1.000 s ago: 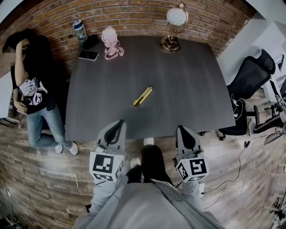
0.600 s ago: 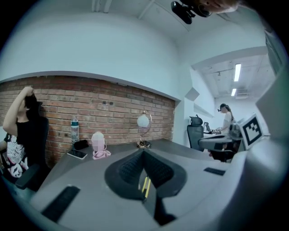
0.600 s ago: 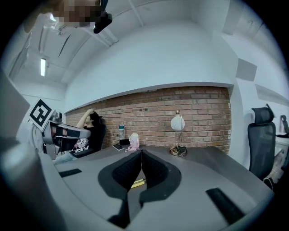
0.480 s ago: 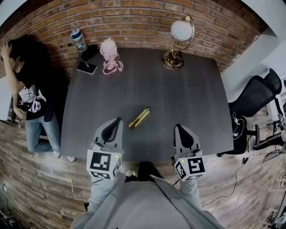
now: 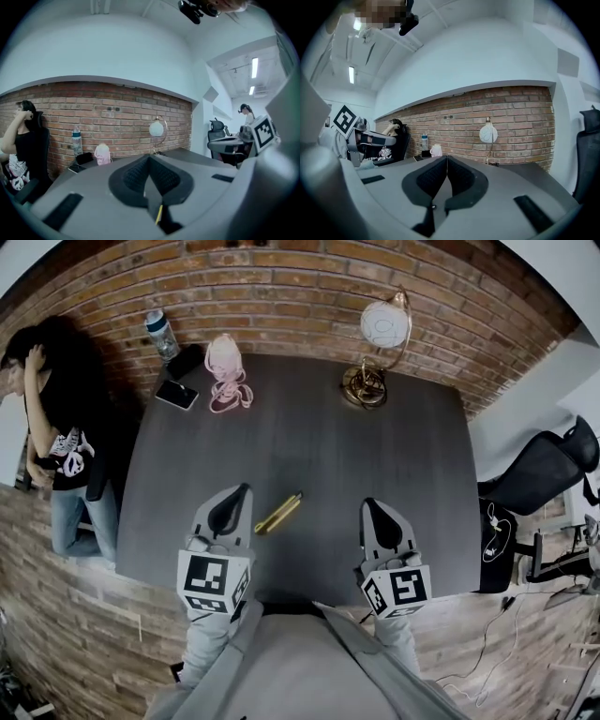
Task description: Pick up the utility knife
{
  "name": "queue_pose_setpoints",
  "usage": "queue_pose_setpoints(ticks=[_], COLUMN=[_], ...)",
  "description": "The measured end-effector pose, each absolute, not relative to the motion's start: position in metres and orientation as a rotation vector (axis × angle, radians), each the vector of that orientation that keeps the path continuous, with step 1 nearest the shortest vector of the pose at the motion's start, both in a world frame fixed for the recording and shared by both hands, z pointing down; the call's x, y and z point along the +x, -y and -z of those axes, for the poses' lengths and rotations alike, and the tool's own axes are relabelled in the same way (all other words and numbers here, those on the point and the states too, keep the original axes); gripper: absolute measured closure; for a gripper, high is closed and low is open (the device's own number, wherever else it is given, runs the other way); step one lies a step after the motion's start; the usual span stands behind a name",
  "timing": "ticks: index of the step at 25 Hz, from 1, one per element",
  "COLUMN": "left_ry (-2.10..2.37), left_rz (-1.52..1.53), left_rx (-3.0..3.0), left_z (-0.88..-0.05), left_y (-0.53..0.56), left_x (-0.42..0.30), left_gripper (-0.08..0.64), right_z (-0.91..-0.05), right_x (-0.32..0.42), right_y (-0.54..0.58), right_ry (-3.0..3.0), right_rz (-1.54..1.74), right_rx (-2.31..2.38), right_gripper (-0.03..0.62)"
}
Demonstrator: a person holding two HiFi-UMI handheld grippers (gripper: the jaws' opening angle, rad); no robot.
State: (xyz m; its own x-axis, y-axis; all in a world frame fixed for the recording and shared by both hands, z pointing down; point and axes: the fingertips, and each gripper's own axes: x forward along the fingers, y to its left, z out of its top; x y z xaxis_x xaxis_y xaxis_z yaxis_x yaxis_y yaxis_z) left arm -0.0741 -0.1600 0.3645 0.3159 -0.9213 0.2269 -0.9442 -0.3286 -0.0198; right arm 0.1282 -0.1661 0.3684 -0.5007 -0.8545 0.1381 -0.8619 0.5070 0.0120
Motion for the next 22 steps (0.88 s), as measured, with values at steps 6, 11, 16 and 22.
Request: queue_pose_setpoints(ticks=[6,11,16,22], left_ry=[1.745,1.71,1.658,1.584], left_rz=[-0.31,-0.324,-0.341,-0.346], left_rx=[2.434,2.457,2.474,2.482], left_z=[-0.368,-0.368,-0.375,-0.389], left_y=[0.173,0.18,0.182,0.183], left_x=[-0.078,-0.079,-0.076,-0.074], left_gripper=[0.541,0.541,0.541,0.54], right_z=[-0.373,-0.369,-0.374,-0.381], right_x=[0.128,0.125,0.122,0.12], right_y=[0.181,0.184,0.183,0.181], right_ry=[2.611,2.602,2.587,2.563], right_rz=[-0.115,-0.111,-0.132,-0.159], right_rx=[1.499,1.513,1.532,1.552], right_gripper=[0.574,0.574,0.575,0.575])
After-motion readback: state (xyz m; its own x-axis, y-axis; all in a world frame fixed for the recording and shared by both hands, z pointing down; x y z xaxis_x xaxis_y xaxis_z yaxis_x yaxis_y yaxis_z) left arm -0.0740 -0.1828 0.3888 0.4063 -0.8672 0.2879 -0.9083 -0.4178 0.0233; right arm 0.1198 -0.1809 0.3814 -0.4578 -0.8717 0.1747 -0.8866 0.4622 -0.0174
